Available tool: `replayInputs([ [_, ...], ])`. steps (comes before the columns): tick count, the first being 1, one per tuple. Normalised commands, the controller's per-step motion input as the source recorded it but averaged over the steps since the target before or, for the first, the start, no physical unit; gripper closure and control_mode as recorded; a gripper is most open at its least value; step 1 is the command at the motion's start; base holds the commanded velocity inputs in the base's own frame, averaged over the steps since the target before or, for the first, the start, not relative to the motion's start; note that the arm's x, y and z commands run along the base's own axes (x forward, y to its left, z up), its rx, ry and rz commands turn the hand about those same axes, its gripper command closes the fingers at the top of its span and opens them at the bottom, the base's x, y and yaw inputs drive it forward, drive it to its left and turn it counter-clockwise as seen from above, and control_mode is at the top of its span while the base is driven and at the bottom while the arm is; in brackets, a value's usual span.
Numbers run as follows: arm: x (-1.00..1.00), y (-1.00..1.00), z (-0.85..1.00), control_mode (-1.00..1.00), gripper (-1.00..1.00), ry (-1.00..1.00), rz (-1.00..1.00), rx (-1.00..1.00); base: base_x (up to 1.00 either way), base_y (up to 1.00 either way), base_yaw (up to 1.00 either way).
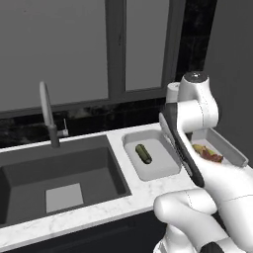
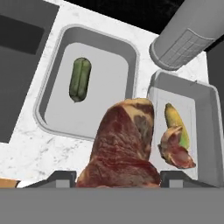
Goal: Place one cucumber and one steak in each tupperware on the nearby counter, to pack two identical lunches.
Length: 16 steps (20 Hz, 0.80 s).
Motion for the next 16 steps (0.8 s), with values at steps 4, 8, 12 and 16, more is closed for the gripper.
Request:
replayInputs([
  [4,0.98,0.13,-0.55,-1.00,1.00,0.04,0.02,0.00,0.00,0.00,0.00],
  [8,0.79,0.10,-0.54,-1.00,1.00,0.02,0.04,0.00,0.00,0.00,0.00],
  [12,0.76,0.03,-0.32,-1.00,1.00,0.01,0.01,0.00,0.00,0.00,0.00],
  [16,0.58,-0.04,-0.12,-1.00,1.00,0.02,0.00,0.02,0.00,0.00,0.00],
])
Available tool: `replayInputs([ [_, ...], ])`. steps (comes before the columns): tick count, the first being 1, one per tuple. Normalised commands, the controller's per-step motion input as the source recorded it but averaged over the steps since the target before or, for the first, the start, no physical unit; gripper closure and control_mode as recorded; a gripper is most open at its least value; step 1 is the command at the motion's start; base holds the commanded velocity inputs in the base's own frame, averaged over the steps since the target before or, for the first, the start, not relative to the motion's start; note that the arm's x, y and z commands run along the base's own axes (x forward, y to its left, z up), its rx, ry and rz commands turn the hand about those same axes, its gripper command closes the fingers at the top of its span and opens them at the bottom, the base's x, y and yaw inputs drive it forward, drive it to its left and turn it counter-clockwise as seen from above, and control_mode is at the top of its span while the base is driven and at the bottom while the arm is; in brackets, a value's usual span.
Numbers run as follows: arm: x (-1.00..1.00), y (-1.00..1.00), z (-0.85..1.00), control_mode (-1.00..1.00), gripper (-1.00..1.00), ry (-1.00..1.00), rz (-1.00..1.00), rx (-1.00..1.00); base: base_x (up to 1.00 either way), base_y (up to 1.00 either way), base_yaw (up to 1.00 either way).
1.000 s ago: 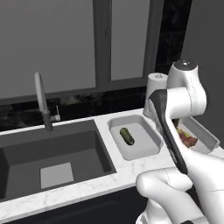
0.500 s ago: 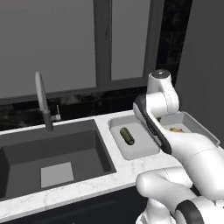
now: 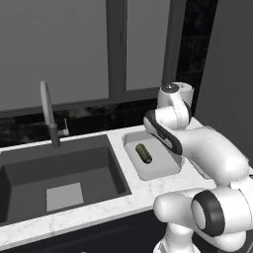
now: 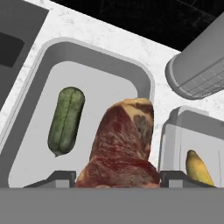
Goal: Place one cucumber and one steak in each tupperware on the nearby counter, to pack two identical lunches.
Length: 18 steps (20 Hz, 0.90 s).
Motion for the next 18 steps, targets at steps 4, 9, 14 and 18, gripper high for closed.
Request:
replayInputs([
  [4,-0.05,-0.19,-0.21,-1.00,1.00,0.00,0.00,0.07,0.00,0.00,0.00],
  [9,-0.13,-0.10,-0.13,-1.00,1.00,0.00,0.00,0.07,0.00,0.00,0.00],
  [14,-0.04,0.14,-0.01,-1.00,1.00,0.00,0.02,0.04,0.00,0.00,0.00],
  [18,0.01,0.13,-0.37,-1.00,1.00,0.00,0.00,0.00,0.00,0.00,0.00],
])
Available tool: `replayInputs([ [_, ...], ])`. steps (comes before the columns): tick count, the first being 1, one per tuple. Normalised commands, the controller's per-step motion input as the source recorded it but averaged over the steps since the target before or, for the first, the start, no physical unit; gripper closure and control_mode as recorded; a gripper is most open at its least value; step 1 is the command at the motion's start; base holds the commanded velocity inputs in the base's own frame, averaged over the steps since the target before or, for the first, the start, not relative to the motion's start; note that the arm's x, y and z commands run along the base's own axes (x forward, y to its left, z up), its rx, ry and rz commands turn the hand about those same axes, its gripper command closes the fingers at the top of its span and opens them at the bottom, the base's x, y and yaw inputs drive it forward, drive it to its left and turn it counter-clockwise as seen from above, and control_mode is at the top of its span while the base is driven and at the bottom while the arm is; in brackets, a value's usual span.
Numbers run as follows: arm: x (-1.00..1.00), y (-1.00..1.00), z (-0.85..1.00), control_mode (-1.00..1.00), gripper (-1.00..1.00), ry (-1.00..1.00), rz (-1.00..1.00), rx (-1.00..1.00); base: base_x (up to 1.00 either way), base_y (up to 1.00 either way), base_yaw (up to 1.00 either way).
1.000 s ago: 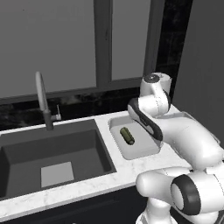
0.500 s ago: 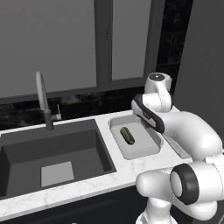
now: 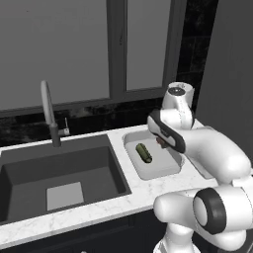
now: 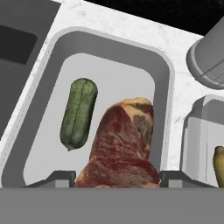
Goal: Place one cucumber and one steak in each tupperware on the nearby counter, to pack two identical lunches.
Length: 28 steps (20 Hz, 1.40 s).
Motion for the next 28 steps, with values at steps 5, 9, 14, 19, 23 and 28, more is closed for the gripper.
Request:
replayInputs([
  [5,0.01,0.04,-0.58,-1.00,1.00,0.00,0.00,0.00,0.00,0.00,0.00],
  [9,0.00,0.00,-0.33,-1.00,1.00,-0.02,0.00,0.00,0.00,0.00,0.00],
  [14,0.01,0.00,-0.39,-1.00,1.00,-0.06,0.00,0.00,0.00,0.00,0.00],
  [19,0.26,0.00,-0.34,-1.00,1.00,-0.13,0.00,0.00,0.00,0.00,0.00],
  [23,0.30,0.00,0.01,-1.00,1.00,-0.03,0.00,0.00,0.00,0.00,0.00],
  [28,0.51,0.00,0.03,-1.00,1.00,0.00,0.00,0.00,0.00,0.00,0.00],
])
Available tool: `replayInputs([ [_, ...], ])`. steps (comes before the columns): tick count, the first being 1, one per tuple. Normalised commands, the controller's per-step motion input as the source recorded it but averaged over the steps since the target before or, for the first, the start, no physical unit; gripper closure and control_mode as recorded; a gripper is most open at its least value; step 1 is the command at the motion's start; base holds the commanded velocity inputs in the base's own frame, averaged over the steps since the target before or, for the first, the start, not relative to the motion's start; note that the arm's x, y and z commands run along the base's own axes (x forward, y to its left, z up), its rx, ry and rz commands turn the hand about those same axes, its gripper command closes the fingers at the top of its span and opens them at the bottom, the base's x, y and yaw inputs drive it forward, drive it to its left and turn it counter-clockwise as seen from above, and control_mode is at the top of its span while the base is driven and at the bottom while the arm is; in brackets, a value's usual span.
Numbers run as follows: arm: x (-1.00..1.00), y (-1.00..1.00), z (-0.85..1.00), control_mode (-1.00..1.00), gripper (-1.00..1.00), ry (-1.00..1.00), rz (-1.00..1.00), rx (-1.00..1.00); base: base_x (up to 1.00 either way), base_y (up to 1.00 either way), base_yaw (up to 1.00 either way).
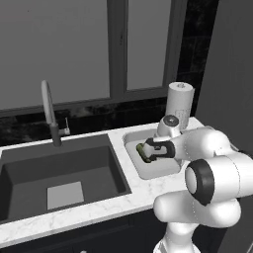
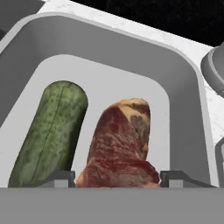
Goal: Place one cucumber and one steak in each tupperware on the nearby counter, to pack two identical lunches.
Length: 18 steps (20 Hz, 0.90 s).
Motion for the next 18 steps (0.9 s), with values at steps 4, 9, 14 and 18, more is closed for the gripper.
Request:
replayInputs([
  [4,0.35,0.00,0.00,-1.00,1.00,-0.01,0.00,0.00,0.00,0.00,0.00],
  [9,0.01,0.00,0.00,-1.00,-1.00,-0.01,0.00,0.00,0.00,0.00,0.00],
  [14,0.00,0.00,0.00,-1.00,-1.00,0.00,0.00,0.00,0.00,0.00,0.00],
  [18,0.00,0.00,0.00,-1.00,-1.00,0.00,0.00,0.00,0.00,0.00,0.00],
])
